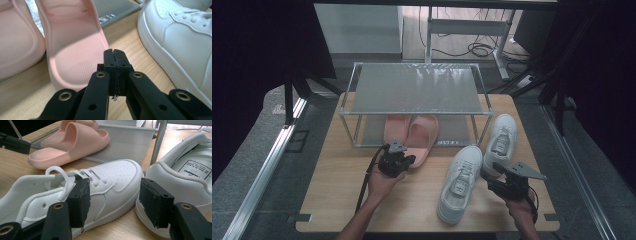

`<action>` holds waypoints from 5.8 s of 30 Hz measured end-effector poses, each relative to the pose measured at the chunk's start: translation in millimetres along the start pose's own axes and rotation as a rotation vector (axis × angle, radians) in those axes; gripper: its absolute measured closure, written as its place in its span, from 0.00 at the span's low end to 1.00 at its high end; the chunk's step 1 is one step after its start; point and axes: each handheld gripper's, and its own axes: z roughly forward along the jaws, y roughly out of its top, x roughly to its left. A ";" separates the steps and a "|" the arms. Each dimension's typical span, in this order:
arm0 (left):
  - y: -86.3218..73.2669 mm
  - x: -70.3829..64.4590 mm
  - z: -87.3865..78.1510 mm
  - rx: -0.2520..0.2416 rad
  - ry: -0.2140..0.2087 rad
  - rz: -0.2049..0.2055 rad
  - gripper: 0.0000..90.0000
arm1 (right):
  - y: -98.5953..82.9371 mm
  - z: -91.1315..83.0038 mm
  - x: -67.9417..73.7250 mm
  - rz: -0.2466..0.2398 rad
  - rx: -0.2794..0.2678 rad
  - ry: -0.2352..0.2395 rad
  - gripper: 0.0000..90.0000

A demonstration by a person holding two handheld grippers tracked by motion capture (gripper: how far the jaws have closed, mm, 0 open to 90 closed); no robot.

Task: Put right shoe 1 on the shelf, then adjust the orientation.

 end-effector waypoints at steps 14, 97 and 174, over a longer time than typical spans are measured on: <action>-28.3 5.5 -20.3 0.016 -0.005 -0.001 1.00 | 1.1 -1.6 0.4 -0.001 -0.007 -0.002 0.47; 22.9 26.2 82.9 0.119 0.080 -0.080 1.00 | 0.8 -3.1 -2.3 0.005 -0.010 -0.007 0.47; -72.7 30.4 -47.8 0.072 0.047 -0.082 0.48 | 3.8 -8.9 17.0 -0.040 0.002 0.110 0.91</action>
